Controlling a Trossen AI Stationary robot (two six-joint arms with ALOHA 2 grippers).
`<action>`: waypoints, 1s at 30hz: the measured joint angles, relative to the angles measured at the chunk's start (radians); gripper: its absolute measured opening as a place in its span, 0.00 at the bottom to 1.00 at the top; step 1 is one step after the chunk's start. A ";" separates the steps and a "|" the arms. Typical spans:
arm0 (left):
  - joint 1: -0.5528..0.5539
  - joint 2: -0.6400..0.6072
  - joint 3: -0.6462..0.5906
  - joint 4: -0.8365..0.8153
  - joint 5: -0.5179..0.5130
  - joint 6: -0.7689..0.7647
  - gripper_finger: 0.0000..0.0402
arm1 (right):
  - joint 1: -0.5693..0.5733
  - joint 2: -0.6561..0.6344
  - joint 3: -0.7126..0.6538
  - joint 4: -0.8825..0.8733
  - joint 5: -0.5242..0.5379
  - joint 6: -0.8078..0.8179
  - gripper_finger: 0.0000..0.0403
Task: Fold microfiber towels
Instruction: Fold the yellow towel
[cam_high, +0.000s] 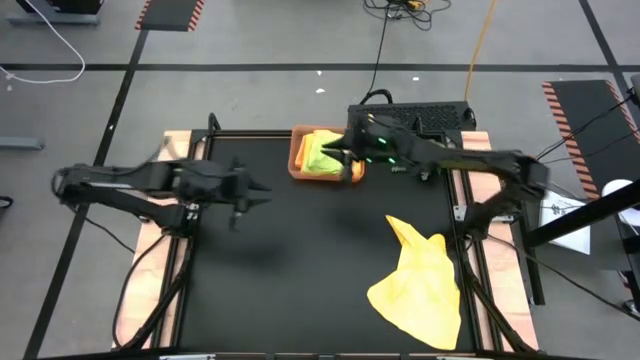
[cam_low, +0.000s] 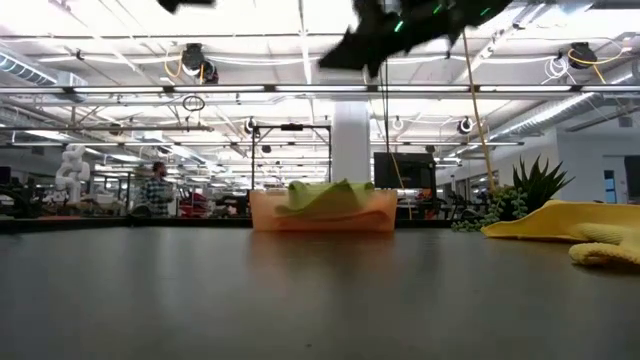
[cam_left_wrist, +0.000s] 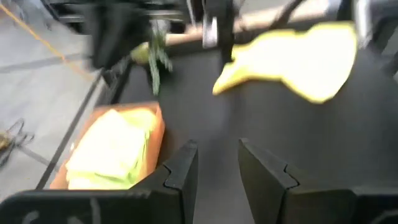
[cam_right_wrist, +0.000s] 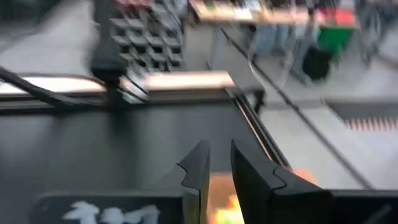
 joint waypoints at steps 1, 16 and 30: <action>-0.016 -0.045 -0.007 0.001 -0.009 -0.015 0.29 | 0.026 -0.053 -0.026 0.001 0.012 -0.010 0.14; -0.133 -0.565 -0.417 0.240 -0.145 -0.043 0.29 | 0.407 -0.851 -0.556 -0.001 0.366 -0.026 0.14; -0.133 -0.716 -0.546 0.231 -0.127 -0.038 0.29 | 0.439 -1.210 -0.892 0.084 0.363 -0.004 0.14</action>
